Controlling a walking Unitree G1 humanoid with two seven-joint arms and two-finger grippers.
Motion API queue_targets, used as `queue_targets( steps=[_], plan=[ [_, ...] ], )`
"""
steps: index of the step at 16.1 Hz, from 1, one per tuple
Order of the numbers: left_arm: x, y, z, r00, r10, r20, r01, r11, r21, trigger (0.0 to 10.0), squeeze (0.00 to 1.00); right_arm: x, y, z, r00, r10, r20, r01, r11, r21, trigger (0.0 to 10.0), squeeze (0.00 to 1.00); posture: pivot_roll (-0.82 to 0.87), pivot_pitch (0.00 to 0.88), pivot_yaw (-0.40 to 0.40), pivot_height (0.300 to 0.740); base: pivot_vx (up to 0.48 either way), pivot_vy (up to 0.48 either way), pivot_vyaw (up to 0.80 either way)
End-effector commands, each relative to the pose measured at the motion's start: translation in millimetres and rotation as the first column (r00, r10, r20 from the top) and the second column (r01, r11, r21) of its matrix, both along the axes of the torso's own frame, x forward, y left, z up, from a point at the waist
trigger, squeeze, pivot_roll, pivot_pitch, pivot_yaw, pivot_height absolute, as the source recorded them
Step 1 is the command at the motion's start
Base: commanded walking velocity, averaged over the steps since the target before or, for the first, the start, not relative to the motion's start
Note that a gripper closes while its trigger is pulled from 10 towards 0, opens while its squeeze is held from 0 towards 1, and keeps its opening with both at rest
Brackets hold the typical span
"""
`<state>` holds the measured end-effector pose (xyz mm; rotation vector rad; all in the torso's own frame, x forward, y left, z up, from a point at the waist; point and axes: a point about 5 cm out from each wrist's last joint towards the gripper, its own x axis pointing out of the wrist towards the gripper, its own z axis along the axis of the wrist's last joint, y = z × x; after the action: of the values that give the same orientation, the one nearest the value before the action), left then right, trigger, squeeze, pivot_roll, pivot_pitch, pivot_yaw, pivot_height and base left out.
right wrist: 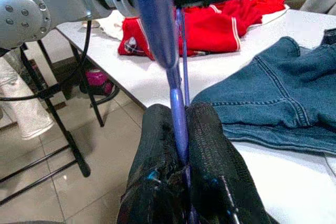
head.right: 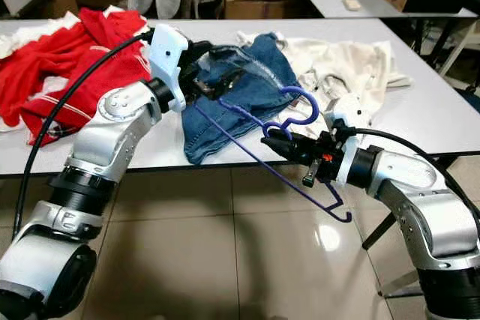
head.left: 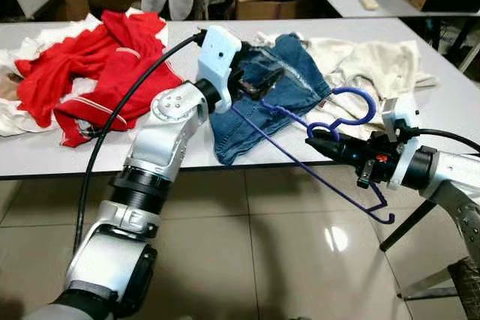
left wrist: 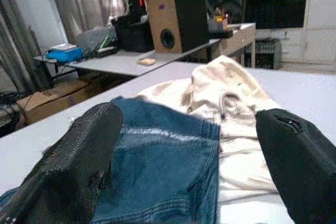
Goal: Hang hanger
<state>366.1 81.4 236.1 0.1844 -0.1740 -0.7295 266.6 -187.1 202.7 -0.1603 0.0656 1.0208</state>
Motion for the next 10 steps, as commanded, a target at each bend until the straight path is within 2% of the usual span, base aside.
queue_targets(
  steps=[1,5,10],
  plan=[
    [3.9,12.9,-18.7,0.996,0.065,-0.06,-0.061,0.996,0.058,10.0,0.0,-3.9,5.2,24.7,0.991,0.071,0.112,-0.076,0.996,0.036,10.0,0.0,-0.12,0.0,0.008,0.74,0.0,0.0,0.0],
    [5.5,18.5,-21.7,0.995,0.085,-0.048,-0.081,0.993,0.086,10.0,0.0,-2.8,3.3,23.9,0.992,0.06,0.114,-0.061,0.998,0.007,10.0,0.0,-0.12,0.0,0.007,0.74,0.0,0.0,0.0],
    [4.8,29.1,-23.6,0.993,0.109,-0.045,-0.105,0.991,0.081,10.0,0.0,-0.6,-1.6,24.8,0.991,0.049,0.123,-0.047,0.999,-0.025,10.0,0.0,-0.12,0.0,0.004,0.74,0.0,0.0,0.0]
  ],
)
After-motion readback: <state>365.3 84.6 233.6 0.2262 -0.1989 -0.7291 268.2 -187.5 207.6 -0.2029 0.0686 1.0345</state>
